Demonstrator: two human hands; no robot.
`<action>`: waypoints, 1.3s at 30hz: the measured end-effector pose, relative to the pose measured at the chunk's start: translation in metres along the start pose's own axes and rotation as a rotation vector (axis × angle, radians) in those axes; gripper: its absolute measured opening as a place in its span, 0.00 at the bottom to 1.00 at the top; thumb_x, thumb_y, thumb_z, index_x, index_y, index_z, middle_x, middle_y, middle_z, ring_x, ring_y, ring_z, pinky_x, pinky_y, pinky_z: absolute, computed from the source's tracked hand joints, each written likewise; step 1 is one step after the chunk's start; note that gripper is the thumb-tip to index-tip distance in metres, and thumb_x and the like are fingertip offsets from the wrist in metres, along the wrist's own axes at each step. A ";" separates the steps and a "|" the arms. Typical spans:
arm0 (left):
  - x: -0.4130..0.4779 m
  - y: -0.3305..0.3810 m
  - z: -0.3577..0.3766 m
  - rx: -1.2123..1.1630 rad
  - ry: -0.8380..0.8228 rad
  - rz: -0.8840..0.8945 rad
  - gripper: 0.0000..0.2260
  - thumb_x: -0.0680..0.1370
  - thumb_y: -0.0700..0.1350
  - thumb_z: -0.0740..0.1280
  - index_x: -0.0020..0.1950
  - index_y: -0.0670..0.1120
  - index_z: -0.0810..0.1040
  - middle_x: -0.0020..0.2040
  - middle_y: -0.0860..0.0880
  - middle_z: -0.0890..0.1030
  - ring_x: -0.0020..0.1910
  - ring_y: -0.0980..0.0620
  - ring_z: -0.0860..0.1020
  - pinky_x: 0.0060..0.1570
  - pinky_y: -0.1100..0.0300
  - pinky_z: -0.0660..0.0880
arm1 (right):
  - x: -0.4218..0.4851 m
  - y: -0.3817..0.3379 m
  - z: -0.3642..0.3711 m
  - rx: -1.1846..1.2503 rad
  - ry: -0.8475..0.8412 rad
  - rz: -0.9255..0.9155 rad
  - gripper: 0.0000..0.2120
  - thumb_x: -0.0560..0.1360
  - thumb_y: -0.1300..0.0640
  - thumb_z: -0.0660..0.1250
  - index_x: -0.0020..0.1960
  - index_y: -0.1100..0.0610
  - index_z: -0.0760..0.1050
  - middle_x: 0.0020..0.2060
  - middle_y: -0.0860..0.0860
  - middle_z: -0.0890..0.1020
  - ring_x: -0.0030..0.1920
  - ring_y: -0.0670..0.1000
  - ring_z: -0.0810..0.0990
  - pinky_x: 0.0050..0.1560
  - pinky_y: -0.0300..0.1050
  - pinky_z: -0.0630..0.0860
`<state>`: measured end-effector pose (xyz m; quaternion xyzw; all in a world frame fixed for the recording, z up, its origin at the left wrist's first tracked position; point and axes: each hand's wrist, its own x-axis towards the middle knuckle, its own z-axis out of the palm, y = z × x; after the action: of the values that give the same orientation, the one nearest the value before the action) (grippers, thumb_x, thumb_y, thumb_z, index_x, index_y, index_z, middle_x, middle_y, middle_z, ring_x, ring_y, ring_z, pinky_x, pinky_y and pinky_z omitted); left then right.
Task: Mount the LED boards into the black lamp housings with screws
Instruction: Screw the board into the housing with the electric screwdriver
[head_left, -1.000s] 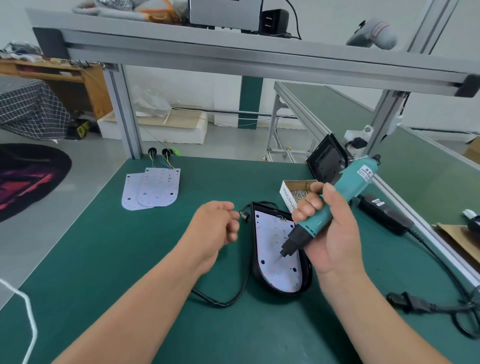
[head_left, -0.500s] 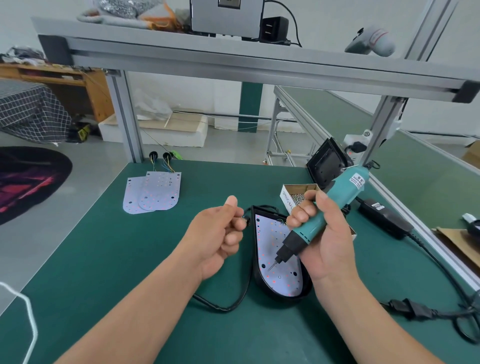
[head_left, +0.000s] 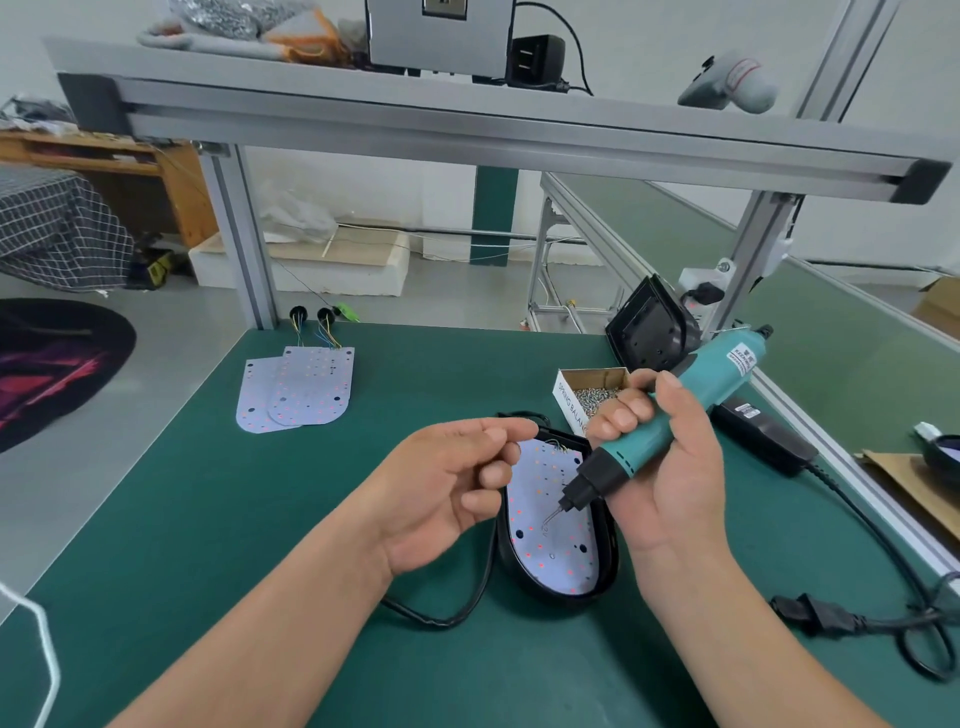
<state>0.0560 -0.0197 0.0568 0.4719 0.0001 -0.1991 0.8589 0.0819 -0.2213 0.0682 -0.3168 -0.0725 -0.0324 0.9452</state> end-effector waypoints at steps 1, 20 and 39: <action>-0.001 -0.001 0.001 0.033 -0.018 -0.005 0.12 0.84 0.36 0.64 0.59 0.36 0.86 0.43 0.46 0.78 0.34 0.55 0.71 0.26 0.66 0.66 | 0.000 -0.002 0.001 0.022 0.006 -0.008 0.06 0.83 0.56 0.65 0.49 0.57 0.77 0.35 0.48 0.69 0.34 0.47 0.70 0.38 0.40 0.73; -0.010 -0.003 0.012 0.276 -0.047 0.034 0.05 0.77 0.37 0.75 0.47 0.46 0.83 0.44 0.43 0.82 0.30 0.55 0.70 0.23 0.67 0.62 | 0.003 -0.017 0.005 0.116 0.042 -0.107 0.05 0.82 0.55 0.67 0.50 0.57 0.75 0.36 0.48 0.70 0.36 0.47 0.71 0.41 0.41 0.74; -0.010 -0.008 0.013 0.277 -0.035 -0.019 0.10 0.73 0.37 0.76 0.53 0.41 0.82 0.54 0.35 0.87 0.29 0.55 0.77 0.24 0.67 0.68 | -0.001 -0.016 0.011 0.064 0.021 -0.165 0.05 0.83 0.55 0.67 0.51 0.56 0.77 0.36 0.48 0.71 0.37 0.47 0.73 0.42 0.42 0.76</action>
<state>0.0416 -0.0312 0.0593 0.5825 -0.0378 -0.2133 0.7834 0.0783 -0.2272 0.0867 -0.2787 -0.0893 -0.1114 0.9497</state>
